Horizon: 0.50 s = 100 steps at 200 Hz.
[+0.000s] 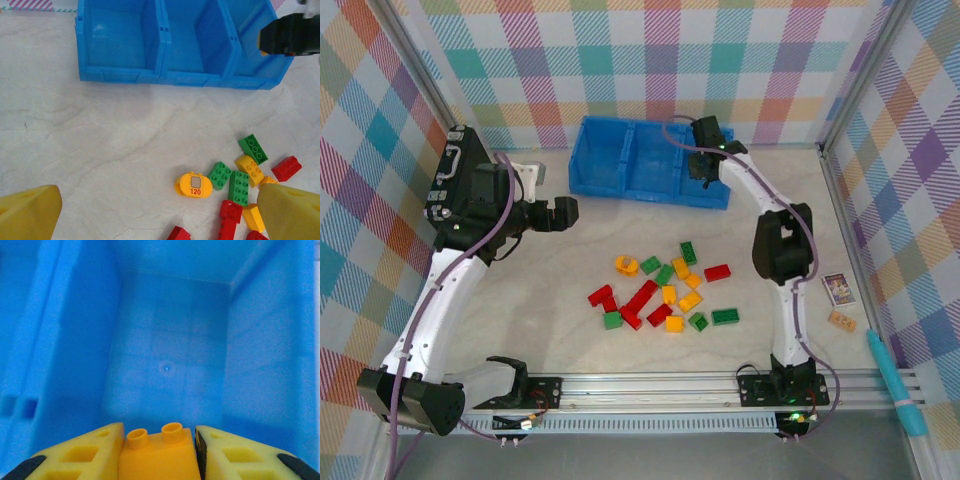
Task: Sort the legos into containers by color
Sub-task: Place the lego in the container.
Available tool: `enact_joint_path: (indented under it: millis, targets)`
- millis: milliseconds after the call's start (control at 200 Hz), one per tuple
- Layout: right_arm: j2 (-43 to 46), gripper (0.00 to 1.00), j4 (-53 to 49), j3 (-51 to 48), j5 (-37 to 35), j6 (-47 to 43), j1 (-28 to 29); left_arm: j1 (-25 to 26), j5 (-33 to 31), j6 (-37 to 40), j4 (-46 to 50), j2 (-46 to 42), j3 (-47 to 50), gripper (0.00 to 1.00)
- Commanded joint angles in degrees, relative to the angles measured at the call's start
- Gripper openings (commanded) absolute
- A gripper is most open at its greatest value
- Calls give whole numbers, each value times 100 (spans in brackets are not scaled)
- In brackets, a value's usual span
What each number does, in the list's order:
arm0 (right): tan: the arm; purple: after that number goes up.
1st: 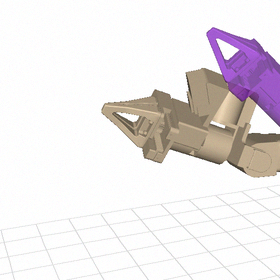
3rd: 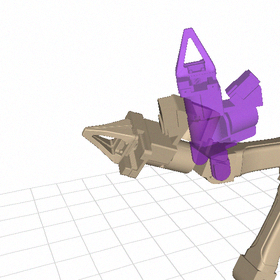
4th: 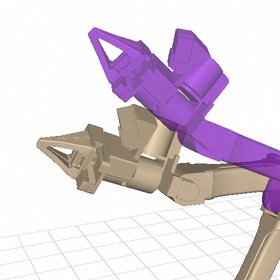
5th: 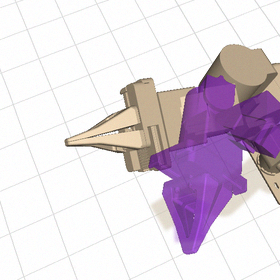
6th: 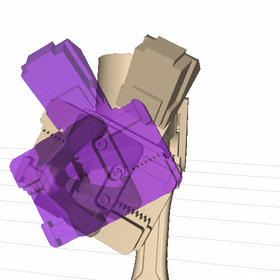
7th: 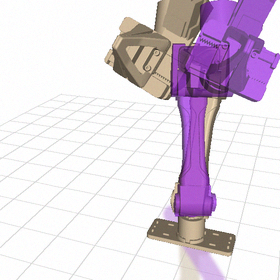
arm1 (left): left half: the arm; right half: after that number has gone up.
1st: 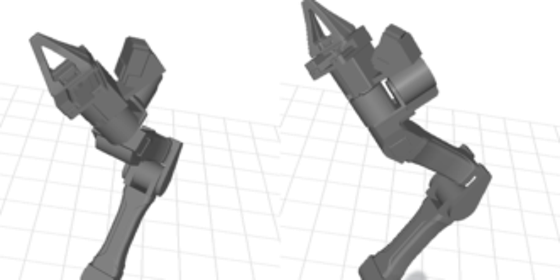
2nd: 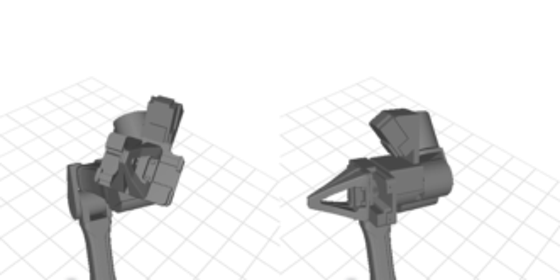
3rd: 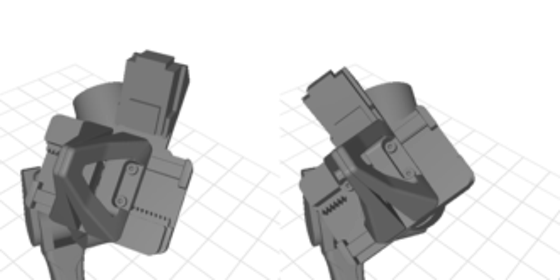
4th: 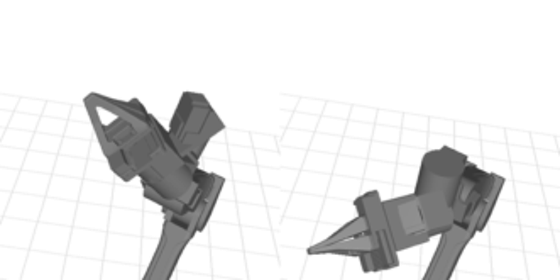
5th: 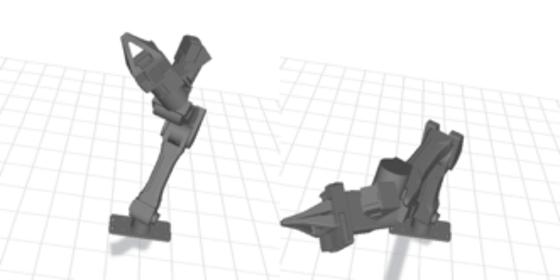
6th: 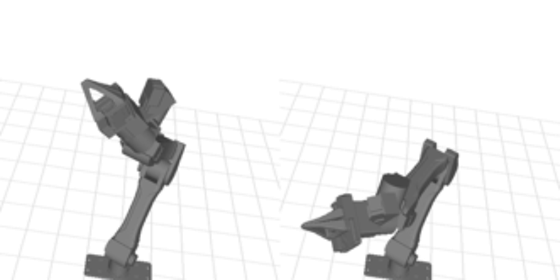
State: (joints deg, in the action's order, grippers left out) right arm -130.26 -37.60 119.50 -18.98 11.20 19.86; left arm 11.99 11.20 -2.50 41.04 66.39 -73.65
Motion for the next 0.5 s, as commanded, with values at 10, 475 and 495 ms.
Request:
enact_joint_path:
  millis: [10,475,495]
  targets:
    - [-468,45,-292,717,-149,-215,18,58,-66,117,191,99,-102,100]
    - [1408,65,52,-1015,663,-157,17,68,95,54,186,37,-171,100]
    - [1570,65,64,-1197,738,-121,18,71,93,53,185,13,-160,100]
